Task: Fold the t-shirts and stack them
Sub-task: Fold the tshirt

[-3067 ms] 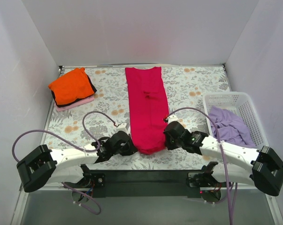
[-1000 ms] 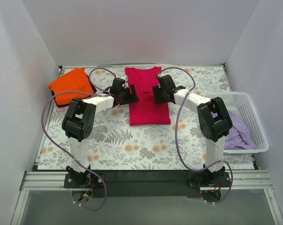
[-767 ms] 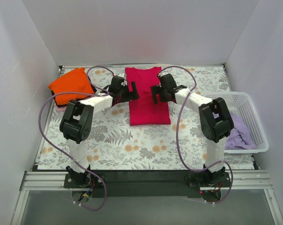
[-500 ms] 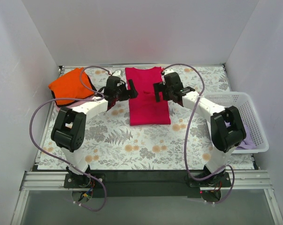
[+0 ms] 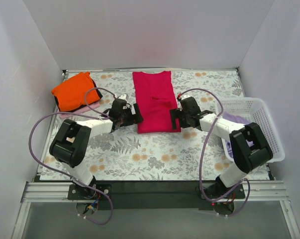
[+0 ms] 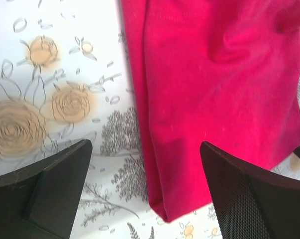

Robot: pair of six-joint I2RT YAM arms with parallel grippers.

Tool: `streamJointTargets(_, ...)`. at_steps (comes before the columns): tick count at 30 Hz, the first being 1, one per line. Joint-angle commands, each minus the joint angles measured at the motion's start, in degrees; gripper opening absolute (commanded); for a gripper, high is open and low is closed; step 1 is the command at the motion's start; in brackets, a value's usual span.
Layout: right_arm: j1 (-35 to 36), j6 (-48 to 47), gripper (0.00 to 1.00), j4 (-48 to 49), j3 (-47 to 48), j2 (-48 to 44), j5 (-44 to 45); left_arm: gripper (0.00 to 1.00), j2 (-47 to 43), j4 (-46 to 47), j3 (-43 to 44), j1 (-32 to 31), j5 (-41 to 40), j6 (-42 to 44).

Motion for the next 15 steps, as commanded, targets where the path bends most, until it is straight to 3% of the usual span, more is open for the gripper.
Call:
streamJointTargets(1,0.1,1.7,0.85,3.15,-2.09,-4.33,-1.7,0.84,-3.35,-1.0,-3.39,-0.34,1.79,-1.73)
streamJointTargets(15,0.1,3.63,0.76,5.95,-6.58,-4.25,-8.03,0.8,-10.39,-1.0,-12.18,-3.67,4.43,-4.63)
